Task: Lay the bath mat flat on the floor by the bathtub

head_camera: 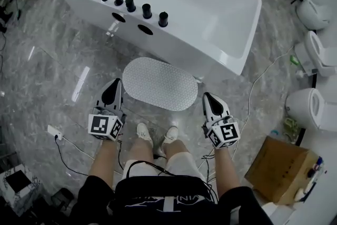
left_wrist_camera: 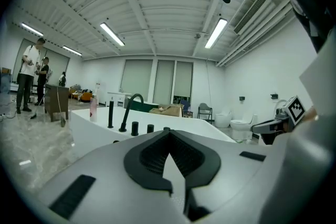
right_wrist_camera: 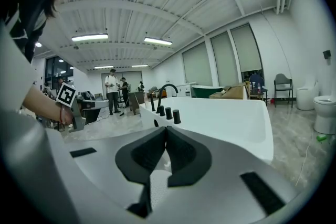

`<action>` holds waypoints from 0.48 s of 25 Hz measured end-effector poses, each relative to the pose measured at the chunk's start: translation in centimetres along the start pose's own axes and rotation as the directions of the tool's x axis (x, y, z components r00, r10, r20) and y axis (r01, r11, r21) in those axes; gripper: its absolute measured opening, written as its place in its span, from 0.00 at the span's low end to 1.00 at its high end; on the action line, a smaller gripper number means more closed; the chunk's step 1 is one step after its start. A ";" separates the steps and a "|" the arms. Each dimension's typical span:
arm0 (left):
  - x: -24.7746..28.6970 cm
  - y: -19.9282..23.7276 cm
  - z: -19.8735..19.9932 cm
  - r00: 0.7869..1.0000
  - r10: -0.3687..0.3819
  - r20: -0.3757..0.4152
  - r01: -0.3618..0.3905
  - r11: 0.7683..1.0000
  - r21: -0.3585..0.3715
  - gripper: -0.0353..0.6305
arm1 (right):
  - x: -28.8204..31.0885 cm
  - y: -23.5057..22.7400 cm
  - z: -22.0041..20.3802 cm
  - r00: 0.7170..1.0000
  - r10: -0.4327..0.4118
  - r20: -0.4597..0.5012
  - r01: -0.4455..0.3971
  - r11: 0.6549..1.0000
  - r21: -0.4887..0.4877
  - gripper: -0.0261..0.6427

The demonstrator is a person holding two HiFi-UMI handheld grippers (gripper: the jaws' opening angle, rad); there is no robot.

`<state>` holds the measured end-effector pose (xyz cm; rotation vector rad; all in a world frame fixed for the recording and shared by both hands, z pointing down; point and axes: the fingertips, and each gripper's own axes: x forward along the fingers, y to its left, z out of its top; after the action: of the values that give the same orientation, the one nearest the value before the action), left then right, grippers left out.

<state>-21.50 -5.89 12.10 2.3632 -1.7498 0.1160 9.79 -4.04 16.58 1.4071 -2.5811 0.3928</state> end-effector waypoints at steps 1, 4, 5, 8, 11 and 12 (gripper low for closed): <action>-0.1 -0.5 1.4 1.000 0.003 0.008 -0.003 1.000 0.001 0.07 | -0.4 0.0 1.5 1.000 0.003 0.007 -0.003 1.000 -0.005 0.08; -1.0 -2.0 5.2 1.000 -0.005 0.010 0.005 0.999 0.032 0.07 | -1.5 0.3 5.6 1.000 0.004 0.026 -0.003 1.000 -0.009 0.08; -1.4 -2.3 6.5 1.000 -0.009 0.012 0.008 0.999 0.043 0.07 | -1.6 0.6 6.9 0.999 0.004 0.035 -0.004 1.000 -0.005 0.08; -2.6 -2.6 10.4 0.999 -0.001 0.038 -0.001 0.999 0.045 0.07 | -1.8 1.3 10.9 0.997 0.018 0.071 -0.018 1.000 -0.005 0.08; -3.5 -3.5 14.0 0.997 0.000 0.078 -0.005 0.998 0.065 0.07 | -2.5 2.2 14.0 0.994 0.044 0.097 -0.042 0.999 -0.023 0.08; -3.9 -3.9 15.4 0.996 -0.006 0.093 -0.001 0.997 0.079 0.07 | -2.9 2.4 15.0 0.993 0.051 0.104 -0.048 0.998 -0.026 0.08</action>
<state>-19.77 -4.32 -4.05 2.4639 -1.8166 0.0767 8.92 -5.18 1.21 1.3936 -2.6990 0.3019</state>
